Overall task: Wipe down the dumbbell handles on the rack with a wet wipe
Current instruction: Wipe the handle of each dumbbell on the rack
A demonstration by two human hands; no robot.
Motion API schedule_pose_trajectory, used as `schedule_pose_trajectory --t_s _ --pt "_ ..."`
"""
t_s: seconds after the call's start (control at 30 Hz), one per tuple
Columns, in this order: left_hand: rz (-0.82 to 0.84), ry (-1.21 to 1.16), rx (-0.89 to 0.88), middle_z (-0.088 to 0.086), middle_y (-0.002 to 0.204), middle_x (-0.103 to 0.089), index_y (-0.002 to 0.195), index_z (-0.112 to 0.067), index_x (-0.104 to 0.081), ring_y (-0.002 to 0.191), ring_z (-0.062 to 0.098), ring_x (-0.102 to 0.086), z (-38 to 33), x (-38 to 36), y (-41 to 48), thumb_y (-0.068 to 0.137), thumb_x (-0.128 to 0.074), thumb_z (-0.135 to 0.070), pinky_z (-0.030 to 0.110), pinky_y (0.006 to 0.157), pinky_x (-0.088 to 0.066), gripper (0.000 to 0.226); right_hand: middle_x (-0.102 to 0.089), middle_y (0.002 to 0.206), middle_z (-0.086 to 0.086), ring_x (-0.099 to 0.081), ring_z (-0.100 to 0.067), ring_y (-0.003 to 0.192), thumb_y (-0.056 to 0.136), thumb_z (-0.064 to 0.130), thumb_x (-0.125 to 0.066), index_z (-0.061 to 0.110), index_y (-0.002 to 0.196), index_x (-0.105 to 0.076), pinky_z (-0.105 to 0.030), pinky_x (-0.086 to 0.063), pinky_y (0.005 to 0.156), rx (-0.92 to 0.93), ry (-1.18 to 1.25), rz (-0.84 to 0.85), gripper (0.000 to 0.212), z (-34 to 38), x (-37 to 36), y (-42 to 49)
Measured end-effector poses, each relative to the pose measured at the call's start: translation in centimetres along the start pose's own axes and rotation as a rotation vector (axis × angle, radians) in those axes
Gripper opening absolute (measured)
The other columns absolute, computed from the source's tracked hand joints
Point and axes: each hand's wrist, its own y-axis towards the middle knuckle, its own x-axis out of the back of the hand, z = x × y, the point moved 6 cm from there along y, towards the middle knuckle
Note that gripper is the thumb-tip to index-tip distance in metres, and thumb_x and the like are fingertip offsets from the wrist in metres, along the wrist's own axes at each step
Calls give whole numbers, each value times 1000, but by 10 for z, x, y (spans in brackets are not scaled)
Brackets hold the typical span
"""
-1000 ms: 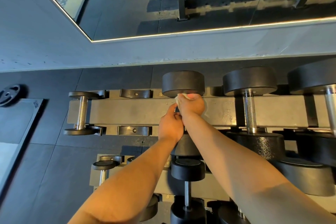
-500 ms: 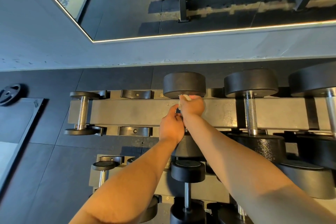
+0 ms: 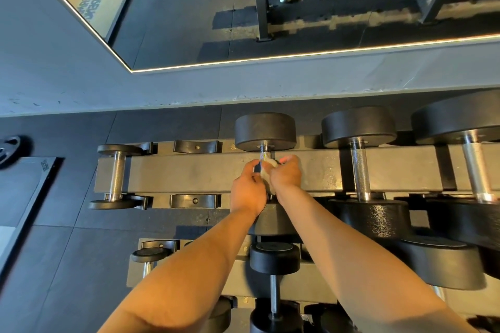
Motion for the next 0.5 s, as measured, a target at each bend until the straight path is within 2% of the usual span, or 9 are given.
schedule_pose_trajectory --t_s 0.07,0.13,0.23,0.3,0.4,0.5 --pt "2 -5 3 -13 86 -67 140 -36 -46 75 12 -68 1 0 1 105 -39 -16 39 72 -61 42 -59 98 -5 -58 -19 82 88 19 -75 17 99 -47 -26 -45 66 -28 132 -39 30 0 1 2" --pt "2 1 1 -13 85 -67 140 -37 -46 74 12 -69 1 -1 2 105 -39 -17 39 70 -61 41 -59 94 -1 -57 -15 75 88 21 -75 18 92 -50 -21 -42 56 -55 267 -61 26 7 0 4" --pt "-1 -1 -1 -12 84 -66 142 -36 -44 72 10 -67 2 -1 2 106 -38 -18 28 58 -55 41 -62 98 1 -57 -12 74 86 21 -77 21 89 -58 -16 -39 49 -45 288 -54 19 18 -8 4" --pt "-2 1 -5 -14 82 -64 143 -35 -44 71 10 -66 2 -1 1 106 -38 -18 25 57 -52 41 -64 101 0 -59 -15 78 85 21 -78 22 87 -59 -16 -40 51 -9 229 -53 19 21 -11 4" --pt "-1 -4 -5 -17 84 -63 143 -35 -44 75 10 -68 2 -2 2 106 -39 -17 32 65 -60 41 -63 95 1 -58 -12 76 88 21 -75 17 93 -62 -18 -42 56 45 124 -16 14 21 -8 6" --pt "2 8 -15 -12 87 -66 141 -36 -45 75 12 -68 2 -3 3 106 -38 -16 34 66 -60 41 -65 93 -1 -61 -18 84 90 23 -73 14 94 -65 -26 -46 72 123 -24 19 13 20 -4 5"
